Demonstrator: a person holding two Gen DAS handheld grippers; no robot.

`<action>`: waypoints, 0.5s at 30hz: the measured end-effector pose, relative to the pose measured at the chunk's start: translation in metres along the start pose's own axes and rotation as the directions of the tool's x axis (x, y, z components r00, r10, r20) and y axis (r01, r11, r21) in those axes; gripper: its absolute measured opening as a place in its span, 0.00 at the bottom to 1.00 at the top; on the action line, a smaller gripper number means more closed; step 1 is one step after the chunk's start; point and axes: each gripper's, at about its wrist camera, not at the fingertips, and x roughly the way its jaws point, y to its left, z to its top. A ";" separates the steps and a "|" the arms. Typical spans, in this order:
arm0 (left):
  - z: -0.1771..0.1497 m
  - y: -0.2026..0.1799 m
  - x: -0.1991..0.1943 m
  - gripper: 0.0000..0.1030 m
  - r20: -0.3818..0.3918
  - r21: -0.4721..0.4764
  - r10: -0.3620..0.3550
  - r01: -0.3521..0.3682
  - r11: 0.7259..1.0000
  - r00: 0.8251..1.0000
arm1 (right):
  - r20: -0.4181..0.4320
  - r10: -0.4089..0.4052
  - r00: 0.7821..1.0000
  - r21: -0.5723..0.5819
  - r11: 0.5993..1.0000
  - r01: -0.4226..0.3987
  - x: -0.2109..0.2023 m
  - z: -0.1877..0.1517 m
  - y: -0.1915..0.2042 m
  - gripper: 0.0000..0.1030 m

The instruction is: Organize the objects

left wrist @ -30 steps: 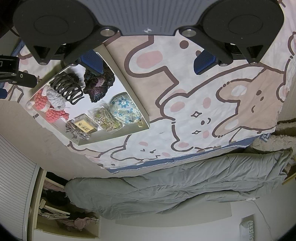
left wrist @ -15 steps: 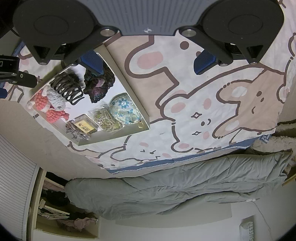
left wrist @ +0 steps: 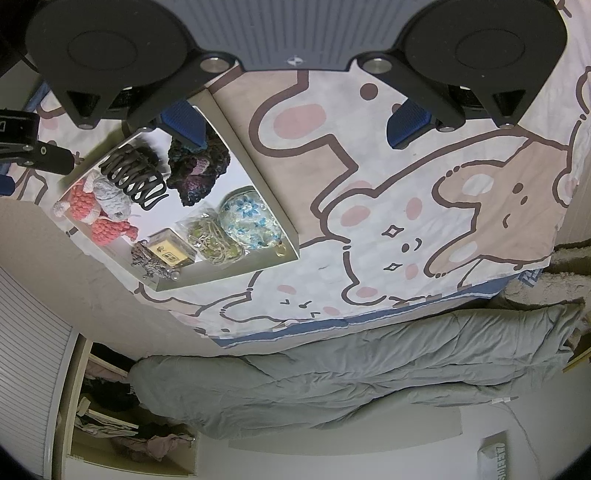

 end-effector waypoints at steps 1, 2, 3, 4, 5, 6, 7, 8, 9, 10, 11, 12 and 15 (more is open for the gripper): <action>0.000 0.000 0.000 1.00 0.000 0.000 0.000 0.000 1.000 1.000 | 0.000 0.000 1.000 0.000 1.000 0.000 0.000 0.000 0.000 1.00; 0.000 0.000 0.000 1.00 0.000 0.001 0.000 0.000 1.000 1.000 | 0.000 -0.001 1.000 -0.001 1.000 0.001 0.000 0.000 0.000 1.00; 0.000 0.000 0.000 1.00 0.000 0.000 0.000 0.000 1.000 1.000 | 0.000 -0.001 1.000 -0.001 1.000 0.001 0.000 0.000 0.000 1.00; 0.000 0.000 0.000 1.00 0.000 0.000 0.000 0.000 1.000 1.000 | 0.000 0.000 1.000 0.000 1.000 0.000 0.000 0.000 0.000 1.00; 0.000 0.000 0.000 1.00 0.000 0.000 0.000 0.000 1.000 1.000 | 0.000 -0.001 1.000 0.000 1.000 0.001 0.000 0.000 0.000 1.00; 0.000 0.000 0.000 1.00 0.000 0.000 0.000 0.000 1.000 1.000 | 0.000 -0.001 1.000 0.001 1.000 0.001 0.000 0.000 0.000 1.00; 0.000 0.000 0.000 1.00 0.000 0.000 0.000 0.000 1.000 1.000 | 0.000 0.000 1.000 0.001 1.000 0.000 0.000 0.001 0.000 1.00; 0.000 0.000 0.000 1.00 -0.001 0.000 0.000 0.000 1.000 1.000 | -0.001 0.000 1.000 0.001 1.000 0.000 0.000 0.000 0.000 1.00; 0.000 0.000 0.000 1.00 0.000 0.000 0.000 0.000 1.000 1.000 | 0.000 0.000 1.000 -0.001 1.000 0.000 0.000 0.001 0.000 1.00; 0.000 0.000 0.000 1.00 -0.001 0.000 0.000 0.000 1.000 1.000 | 0.000 0.000 1.000 -0.001 1.000 0.000 0.000 0.000 0.000 1.00; 0.000 0.000 0.000 1.00 -0.001 0.000 0.000 0.000 1.000 1.000 | 0.000 0.000 1.000 -0.002 1.000 0.000 0.000 0.000 0.000 1.00; 0.000 0.000 0.000 1.00 0.000 0.000 0.000 0.000 1.000 1.000 | 0.000 -0.001 1.000 -0.001 1.000 0.001 0.000 0.001 0.000 1.00; 0.000 -0.001 -0.001 1.00 0.000 0.002 -0.001 0.001 1.000 1.000 | -0.001 -0.001 1.000 0.000 1.000 0.001 0.000 0.001 0.000 1.00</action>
